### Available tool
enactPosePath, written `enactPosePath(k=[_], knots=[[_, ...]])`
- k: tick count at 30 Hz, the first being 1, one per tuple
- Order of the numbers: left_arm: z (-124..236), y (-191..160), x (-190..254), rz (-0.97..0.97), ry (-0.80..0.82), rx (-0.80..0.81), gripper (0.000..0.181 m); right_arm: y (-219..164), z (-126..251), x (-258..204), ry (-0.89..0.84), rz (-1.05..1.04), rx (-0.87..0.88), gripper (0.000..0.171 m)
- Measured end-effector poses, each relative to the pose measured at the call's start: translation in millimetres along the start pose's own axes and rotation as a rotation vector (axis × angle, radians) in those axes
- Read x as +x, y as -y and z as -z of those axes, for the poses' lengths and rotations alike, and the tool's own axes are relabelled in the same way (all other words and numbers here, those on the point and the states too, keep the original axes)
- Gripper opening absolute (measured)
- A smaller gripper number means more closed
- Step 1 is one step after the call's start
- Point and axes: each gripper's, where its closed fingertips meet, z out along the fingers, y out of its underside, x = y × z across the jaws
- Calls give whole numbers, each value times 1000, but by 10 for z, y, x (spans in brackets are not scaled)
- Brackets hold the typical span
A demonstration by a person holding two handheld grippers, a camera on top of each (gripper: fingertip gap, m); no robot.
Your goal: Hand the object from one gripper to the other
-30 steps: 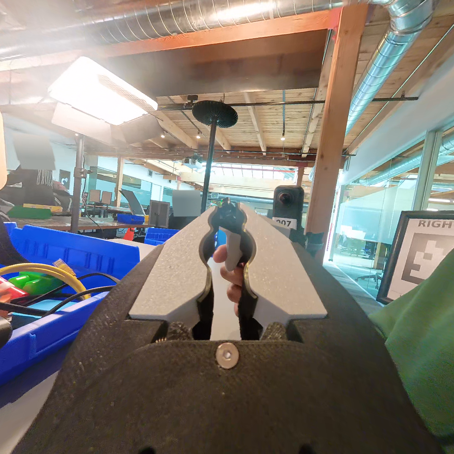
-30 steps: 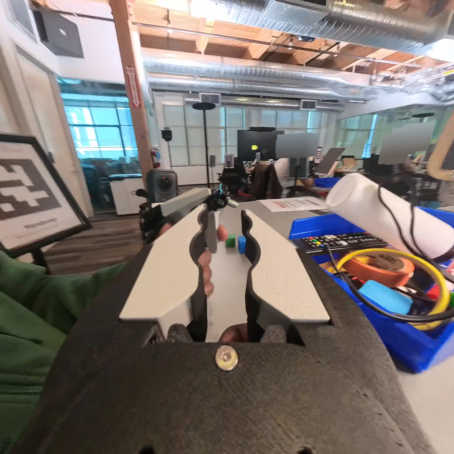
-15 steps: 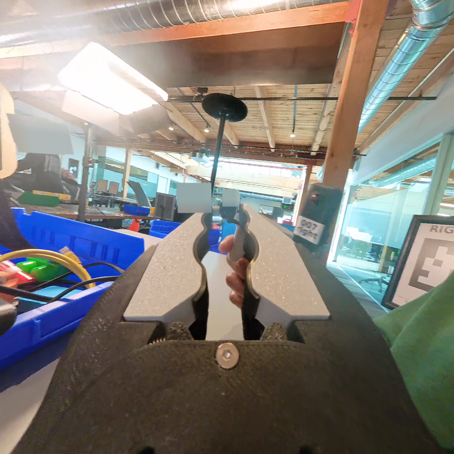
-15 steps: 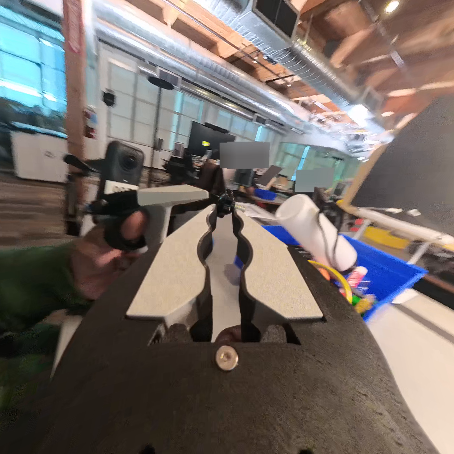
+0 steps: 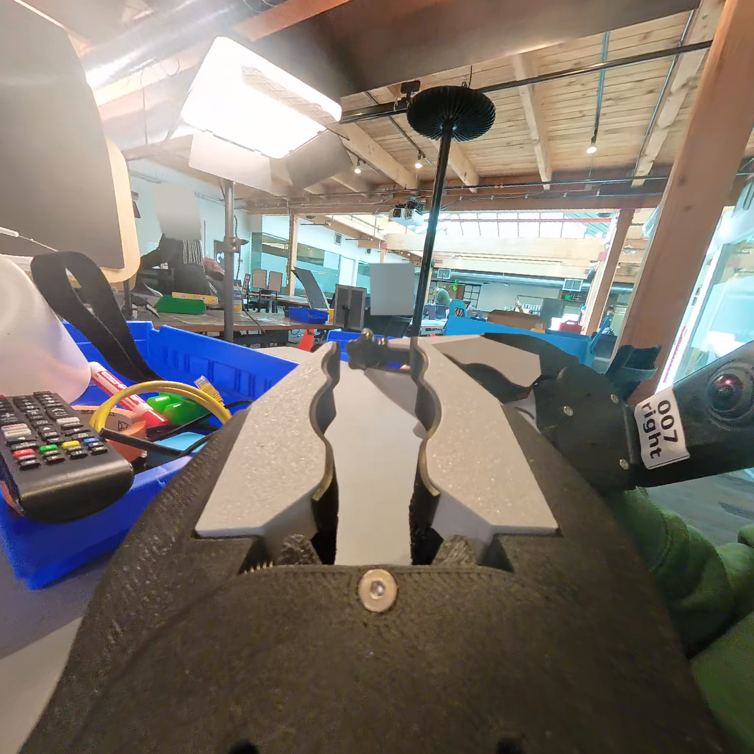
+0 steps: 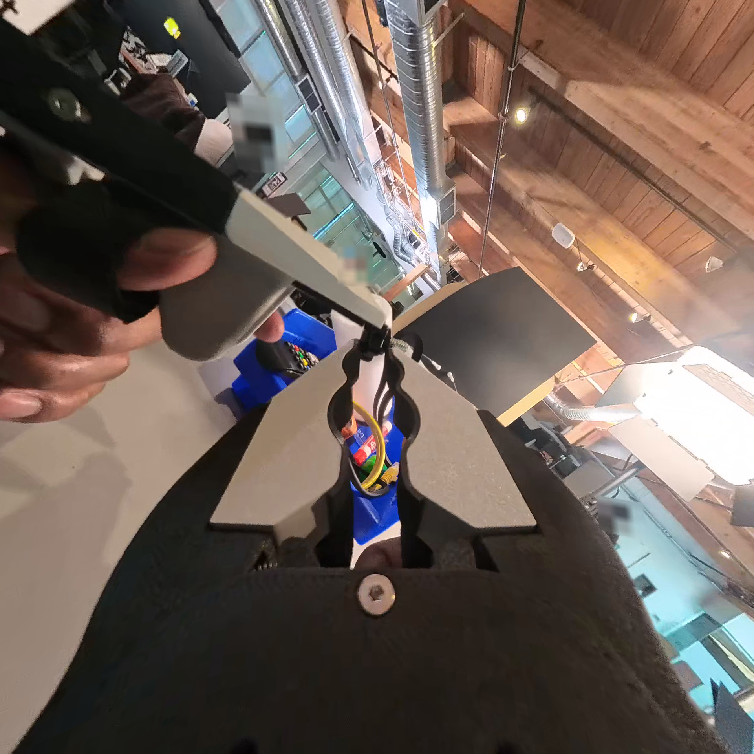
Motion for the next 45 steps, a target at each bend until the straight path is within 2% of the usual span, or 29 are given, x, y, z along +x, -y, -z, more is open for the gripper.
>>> enactPosePath(k=[10, 14, 19, 23, 27, 34, 39, 45], knots=[[-19, -56, 30, 65, -44, -26, 33, 92, 30, -25, 9, 10, 49, 12], [-4, -49, 39, 33, -46, -24, 23, 122, 42, -28, 13, 6, 66, 13], [18, 9, 50, 3, -46, 3, 23, 179, 74, 15, 51, -117, 105, 25], [43, 76, 165, 155, -181, 45, 23, 234, 109, 50, 89, -213, 146, 34], [57, 77, 256, 343, -315, 45, 23, 295, 137, 77, 77, -208, 180, 41], [50, 17, 319, 421, -377, 5, 23, 290, 125, 36, 50, -122, 170, 32], [42, 17, 282, 436, -356, 9, 23, 249, 107, 67, 8, -70, 143, 26], [61, 132, 82, 166, -128, 76, 36, 124, 62, 100, -61, 53, 67, 25]])
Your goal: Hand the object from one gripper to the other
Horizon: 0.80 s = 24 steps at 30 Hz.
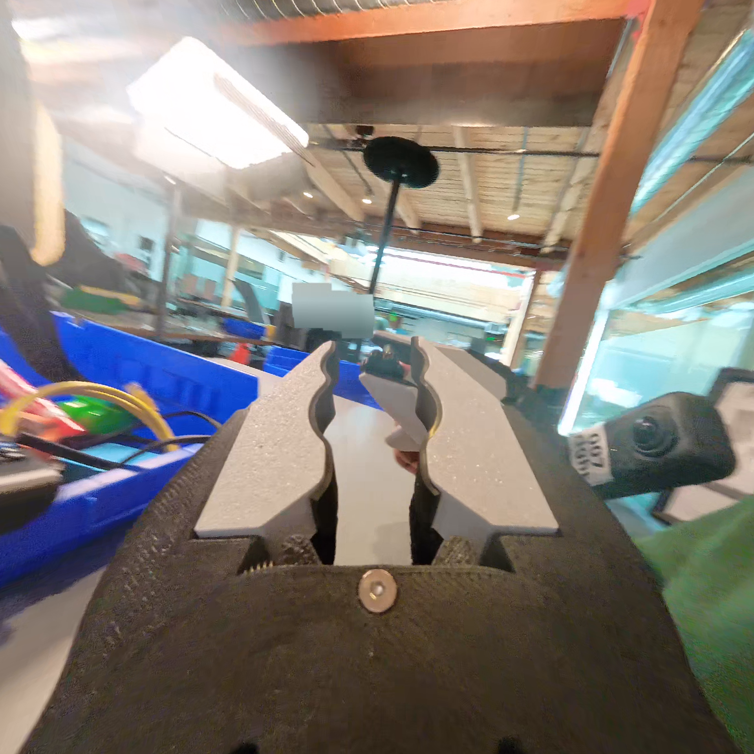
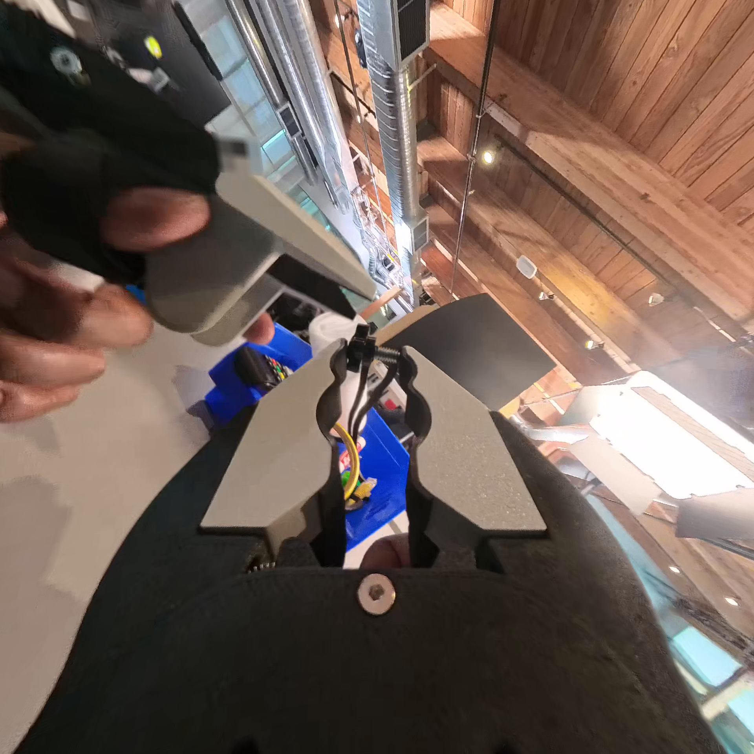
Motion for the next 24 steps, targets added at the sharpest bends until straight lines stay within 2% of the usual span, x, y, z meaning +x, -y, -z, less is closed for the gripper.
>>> enactPosePath(k=[5, 9, 24], knots=[[-13, -52, -45, -362, 171, -66, 36, -105, -39, -83, -11, 164, -66, 25], [-30, -143, -89, -547, 257, -137, 33, -147, -53, -138, -7, 247, -92, 25], [-54, -321, -144, -792, 340, -266, 18, -186, -62, -263, 29, 342, -102, 25]])
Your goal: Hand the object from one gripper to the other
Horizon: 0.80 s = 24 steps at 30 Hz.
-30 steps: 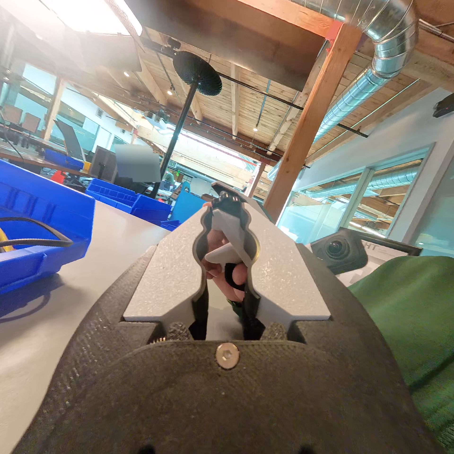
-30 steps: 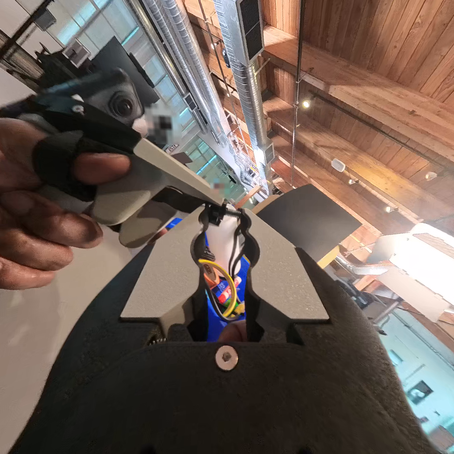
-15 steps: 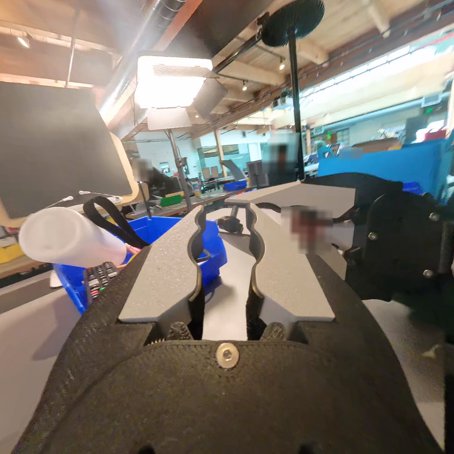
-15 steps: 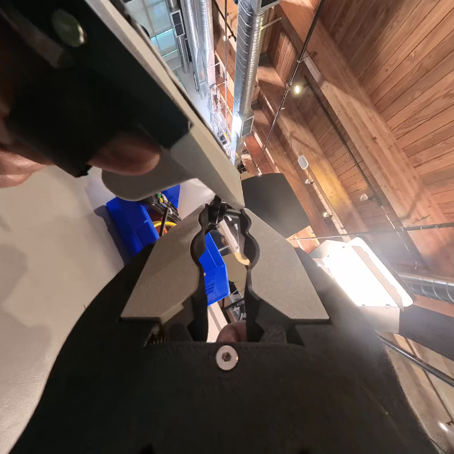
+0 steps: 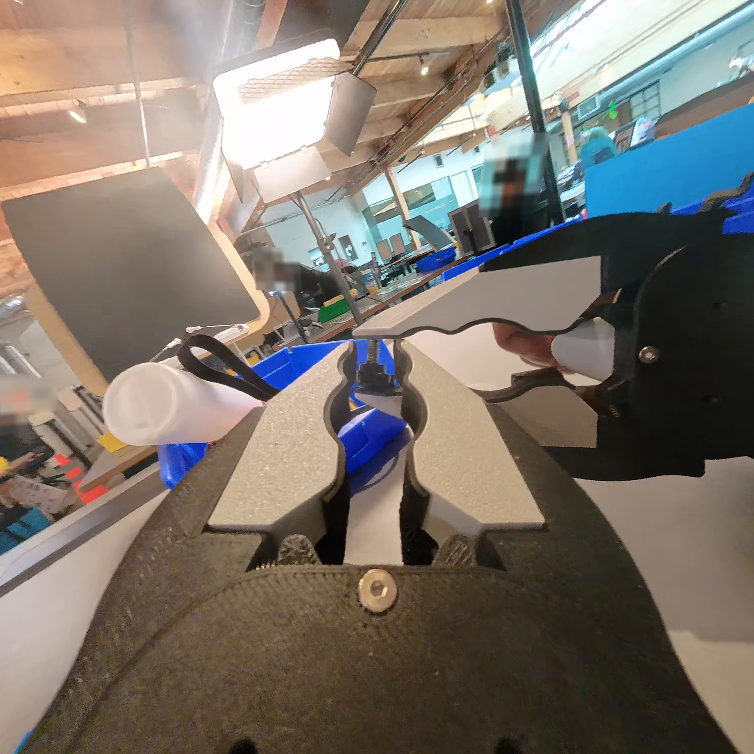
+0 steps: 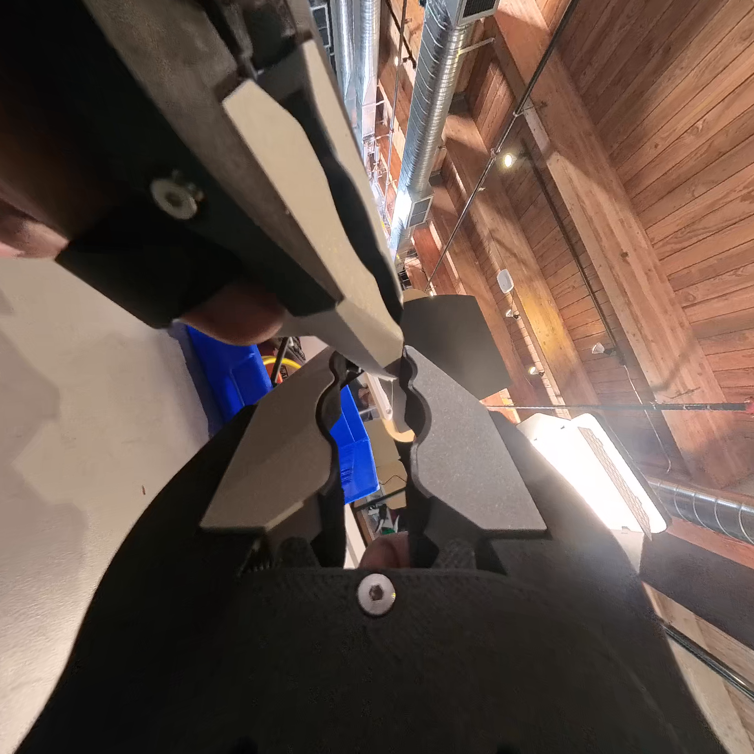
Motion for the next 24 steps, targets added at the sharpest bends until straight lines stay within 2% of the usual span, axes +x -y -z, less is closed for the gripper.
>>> enactPosePath(k=[7, 13, 18, 24], knots=[[-22, -54, 20, -162, 74, -54, 13, -14, -5, -34, 7, 33, -9, 26], [-26, -93, 1, -111, 59, -72, 6, 15, -1, -67, 26, 23, 7, 27], [-6, -60, -67, 80, 14, -30, 7, 29, 0, -3, 42, -144, 32, 35], [73, 119, -185, 472, -117, 138, 7, 73, 21, 143, 32, -331, 68, 37]])
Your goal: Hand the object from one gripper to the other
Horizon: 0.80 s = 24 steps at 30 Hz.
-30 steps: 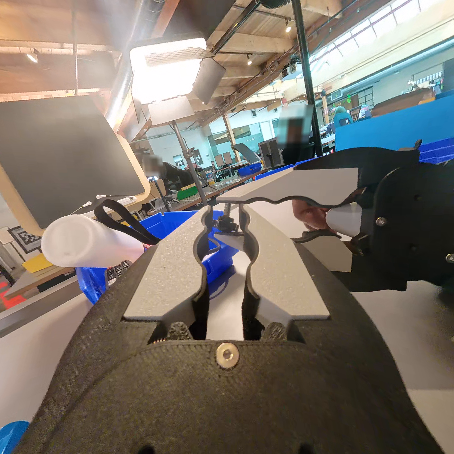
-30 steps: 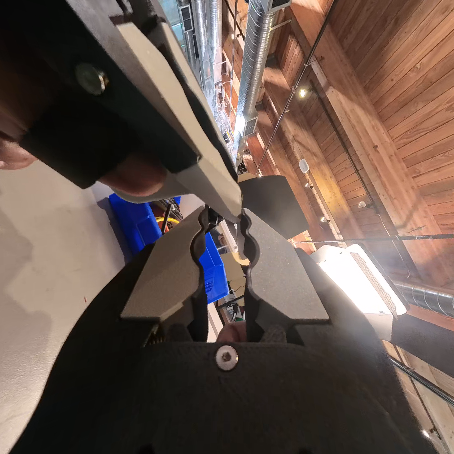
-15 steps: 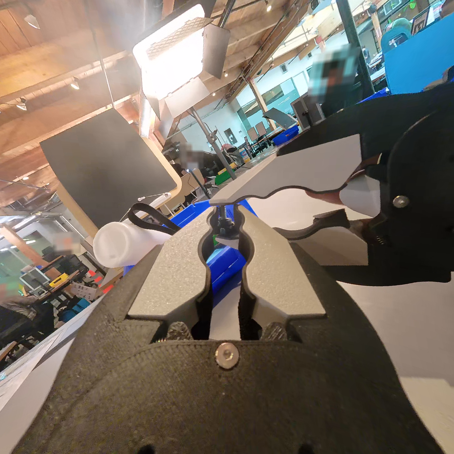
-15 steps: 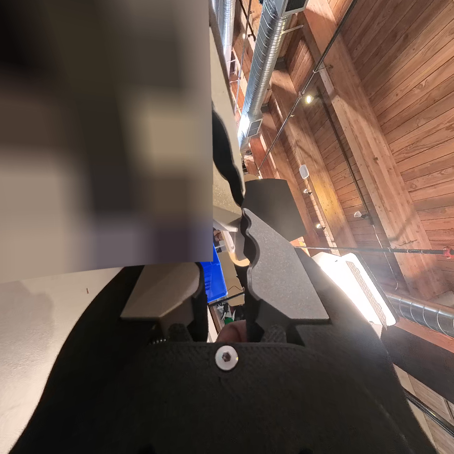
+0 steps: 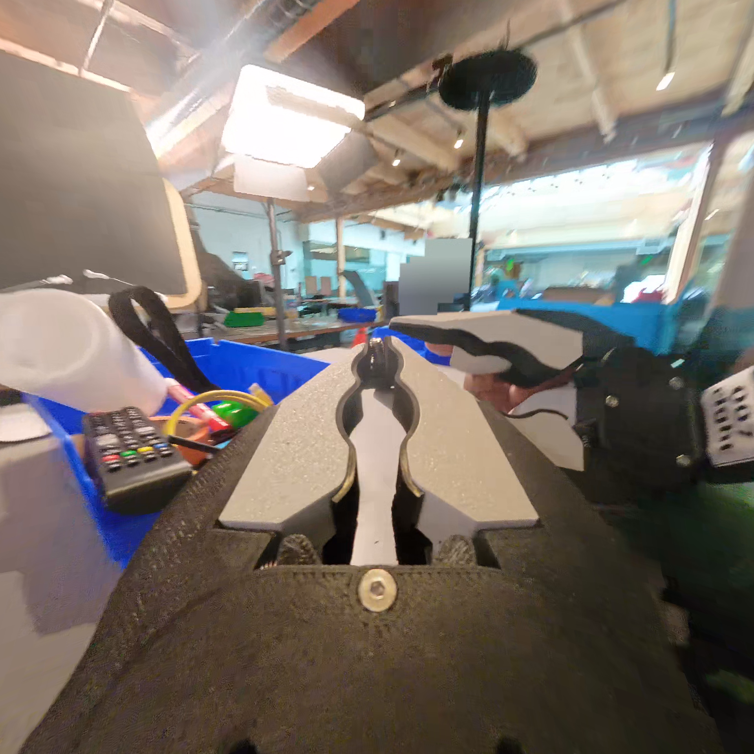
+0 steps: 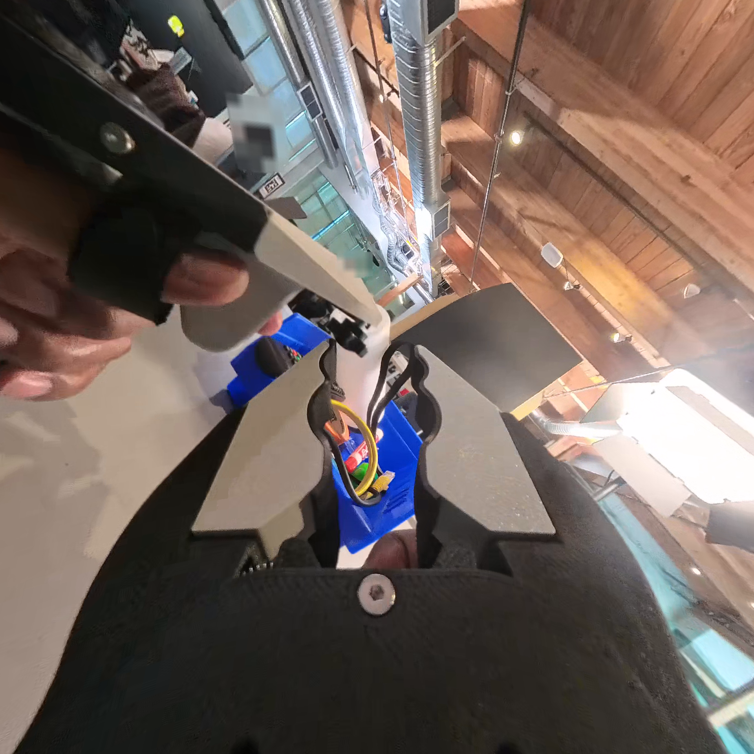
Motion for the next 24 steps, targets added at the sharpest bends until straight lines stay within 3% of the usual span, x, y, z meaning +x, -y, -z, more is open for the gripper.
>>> enactPosePath(k=[12, 24], knots=[[70, 173, -20, 619, -292, 182, 7, 151, 6, -63, 36, -90, 55, 35], [17, 91, 100, 669, -354, 127, 7, 167, 2, -68, 16, -53, 58, 33]])
